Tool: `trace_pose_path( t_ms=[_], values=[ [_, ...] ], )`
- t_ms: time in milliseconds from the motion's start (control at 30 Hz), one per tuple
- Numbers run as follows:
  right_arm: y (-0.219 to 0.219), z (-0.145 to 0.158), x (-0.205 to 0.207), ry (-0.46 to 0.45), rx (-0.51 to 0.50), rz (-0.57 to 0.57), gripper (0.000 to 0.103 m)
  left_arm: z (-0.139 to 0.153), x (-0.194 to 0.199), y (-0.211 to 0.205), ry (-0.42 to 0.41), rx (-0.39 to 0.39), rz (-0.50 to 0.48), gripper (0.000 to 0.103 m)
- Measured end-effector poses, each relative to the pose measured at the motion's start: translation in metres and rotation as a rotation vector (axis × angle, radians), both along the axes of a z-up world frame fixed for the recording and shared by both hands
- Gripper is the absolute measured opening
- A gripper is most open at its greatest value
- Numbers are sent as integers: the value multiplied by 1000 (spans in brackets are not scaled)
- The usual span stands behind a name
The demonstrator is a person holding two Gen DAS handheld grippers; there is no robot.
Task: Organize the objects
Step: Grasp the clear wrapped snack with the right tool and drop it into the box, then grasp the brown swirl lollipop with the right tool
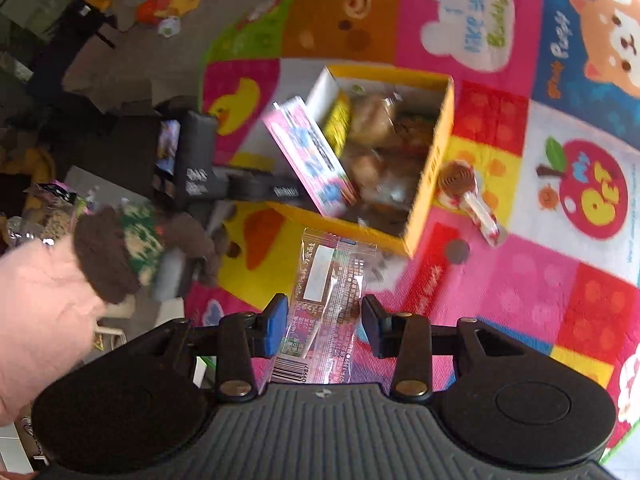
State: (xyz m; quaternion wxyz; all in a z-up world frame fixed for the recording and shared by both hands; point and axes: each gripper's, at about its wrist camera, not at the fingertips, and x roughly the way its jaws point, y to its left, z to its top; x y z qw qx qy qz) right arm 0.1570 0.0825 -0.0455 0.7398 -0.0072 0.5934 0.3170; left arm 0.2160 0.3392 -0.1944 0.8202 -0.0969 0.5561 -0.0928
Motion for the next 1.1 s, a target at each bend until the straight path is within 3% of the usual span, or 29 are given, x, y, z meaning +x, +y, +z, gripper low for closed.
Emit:
trace_pose_path(
  t_ms=[300,567,833,1000,1100],
  values=[
    [24,49,40,-281,46,-10,40,-1,-2,1,-4,-3,4,20],
    [32,50,55,-371,23,-2,43,-1,-2,1,-5,-6,4,21],
    [7,5,66,-333,-127,-15,43,-1,-2,2,-2,-8,2,21],
    [-2,-48,74,-306,-246,89,43,-1,-1,1,0,-6,6,21],
    [1,-80,76,-338,-325,198,43,0,-1,1,3,-3,5,21]
  ],
)
